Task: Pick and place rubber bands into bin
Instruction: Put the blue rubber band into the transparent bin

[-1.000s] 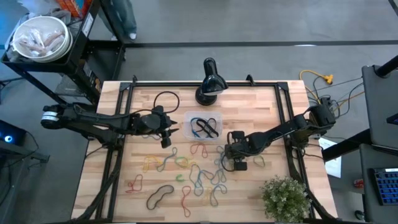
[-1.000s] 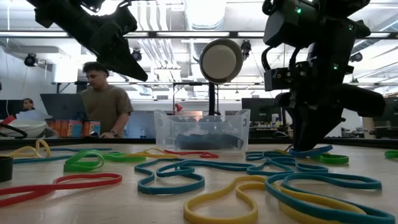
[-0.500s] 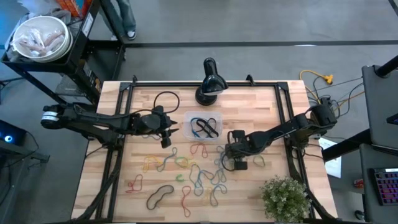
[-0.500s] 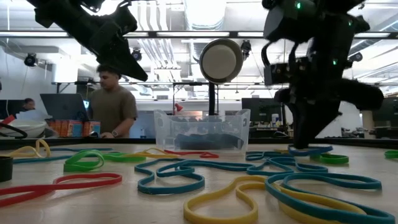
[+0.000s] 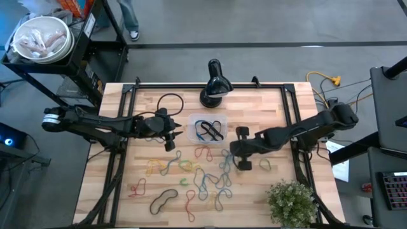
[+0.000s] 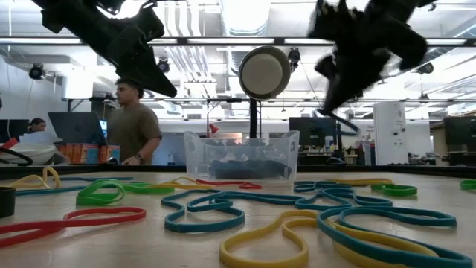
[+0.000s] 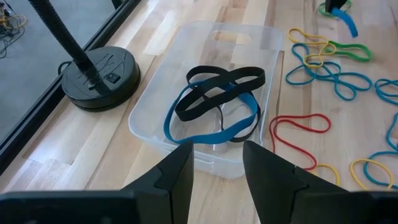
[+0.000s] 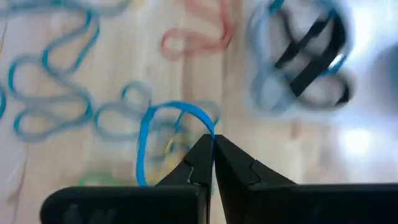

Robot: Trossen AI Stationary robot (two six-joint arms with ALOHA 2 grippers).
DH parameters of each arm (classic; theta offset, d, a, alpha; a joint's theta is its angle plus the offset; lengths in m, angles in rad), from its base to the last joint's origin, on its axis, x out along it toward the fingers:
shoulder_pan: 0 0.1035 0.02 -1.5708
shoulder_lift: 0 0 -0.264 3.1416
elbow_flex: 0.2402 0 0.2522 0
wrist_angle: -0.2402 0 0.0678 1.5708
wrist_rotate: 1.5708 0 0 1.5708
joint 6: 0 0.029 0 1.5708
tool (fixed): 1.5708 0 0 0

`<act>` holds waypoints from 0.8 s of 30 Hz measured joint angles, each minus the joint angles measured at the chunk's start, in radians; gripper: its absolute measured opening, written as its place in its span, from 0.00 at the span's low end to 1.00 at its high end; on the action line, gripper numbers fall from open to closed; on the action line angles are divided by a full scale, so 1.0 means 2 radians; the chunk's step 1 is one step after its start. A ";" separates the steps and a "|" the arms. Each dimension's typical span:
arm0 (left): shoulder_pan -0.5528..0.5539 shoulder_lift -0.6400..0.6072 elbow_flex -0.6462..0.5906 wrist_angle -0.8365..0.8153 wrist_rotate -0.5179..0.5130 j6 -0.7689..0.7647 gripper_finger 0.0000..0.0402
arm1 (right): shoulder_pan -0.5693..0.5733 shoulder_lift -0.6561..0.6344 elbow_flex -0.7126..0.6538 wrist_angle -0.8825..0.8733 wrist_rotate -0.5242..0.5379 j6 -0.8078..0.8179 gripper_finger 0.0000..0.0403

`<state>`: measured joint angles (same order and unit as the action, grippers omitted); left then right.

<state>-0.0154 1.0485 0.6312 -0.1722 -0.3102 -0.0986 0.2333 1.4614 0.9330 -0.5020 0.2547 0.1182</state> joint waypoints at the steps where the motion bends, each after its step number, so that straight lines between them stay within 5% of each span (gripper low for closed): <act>1: 0.000 0.000 0.000 0.000 0.000 0.000 0.31 | 0.000 -0.002 0.002 0.013 0.010 -0.013 0.02; 12: 0.000 0.000 0.000 0.004 0.000 0.000 0.31 | -0.057 0.030 0.007 0.202 0.134 -0.124 0.02; 24: 0.000 0.000 0.000 0.006 0.000 0.001 0.31 | -0.136 0.116 0.028 0.201 0.132 -0.073 0.02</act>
<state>-0.0154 1.0485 0.6312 -0.1601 -0.3102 -0.0975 -0.0380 1.6944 0.9897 -0.1002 0.5183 -0.0284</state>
